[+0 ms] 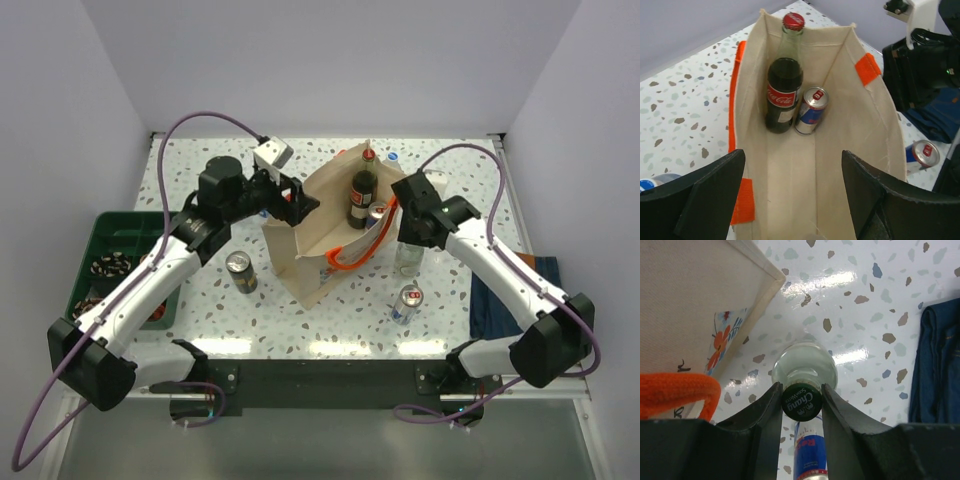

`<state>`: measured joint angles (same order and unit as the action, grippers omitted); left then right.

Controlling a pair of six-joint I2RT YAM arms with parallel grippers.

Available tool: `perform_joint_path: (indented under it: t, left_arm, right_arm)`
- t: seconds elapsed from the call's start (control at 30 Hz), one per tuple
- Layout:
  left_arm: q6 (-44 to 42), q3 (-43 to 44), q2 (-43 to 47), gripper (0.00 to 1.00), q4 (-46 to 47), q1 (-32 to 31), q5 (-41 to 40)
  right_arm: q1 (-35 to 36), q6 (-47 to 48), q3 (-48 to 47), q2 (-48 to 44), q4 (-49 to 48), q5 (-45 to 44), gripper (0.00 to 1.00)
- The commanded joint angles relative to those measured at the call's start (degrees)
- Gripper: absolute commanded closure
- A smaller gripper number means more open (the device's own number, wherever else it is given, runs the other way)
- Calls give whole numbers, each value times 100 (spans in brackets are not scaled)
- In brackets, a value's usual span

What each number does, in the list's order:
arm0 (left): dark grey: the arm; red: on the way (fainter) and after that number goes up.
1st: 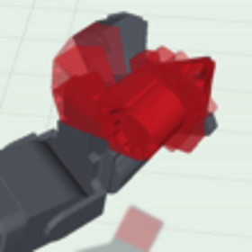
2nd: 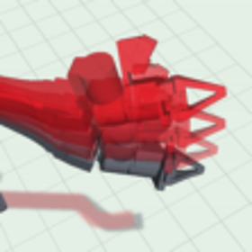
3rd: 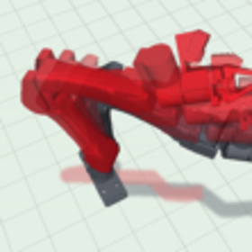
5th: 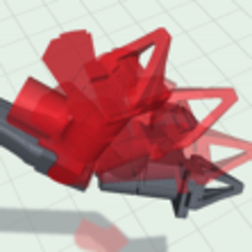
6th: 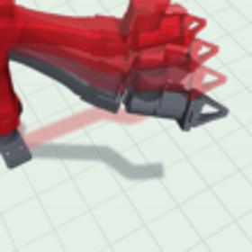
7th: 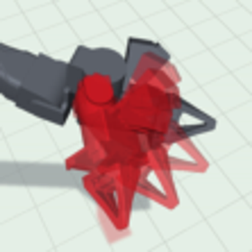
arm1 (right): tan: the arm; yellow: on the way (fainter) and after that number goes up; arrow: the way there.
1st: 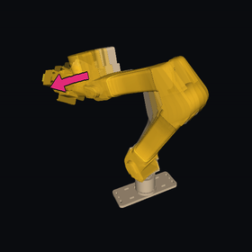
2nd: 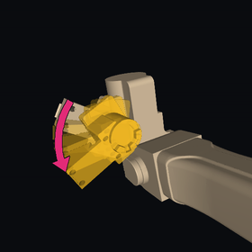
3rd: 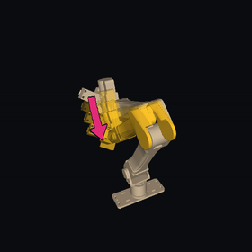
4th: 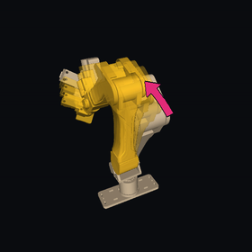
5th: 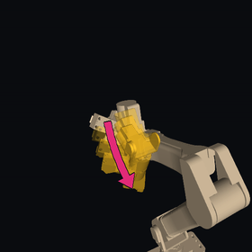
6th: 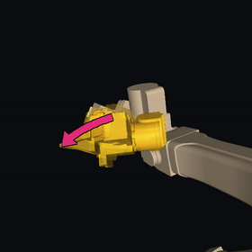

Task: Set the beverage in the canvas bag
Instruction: Pick up the drink from the center of the board.

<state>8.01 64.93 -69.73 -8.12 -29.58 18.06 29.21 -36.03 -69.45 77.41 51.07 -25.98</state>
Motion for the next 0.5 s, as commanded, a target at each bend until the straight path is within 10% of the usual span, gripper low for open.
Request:
perform_joint_path:
  t: [0.0,0.47]
  left_arm:
    - [-264,406,30,18,-286,-108,979]
    - [-599,583,249,21,-1525,-1426,137]
  right_arm:
    - [-12,44,-780,-244,140,-408,100]
    - [-504,175,-1799,-296,860,-206,100]
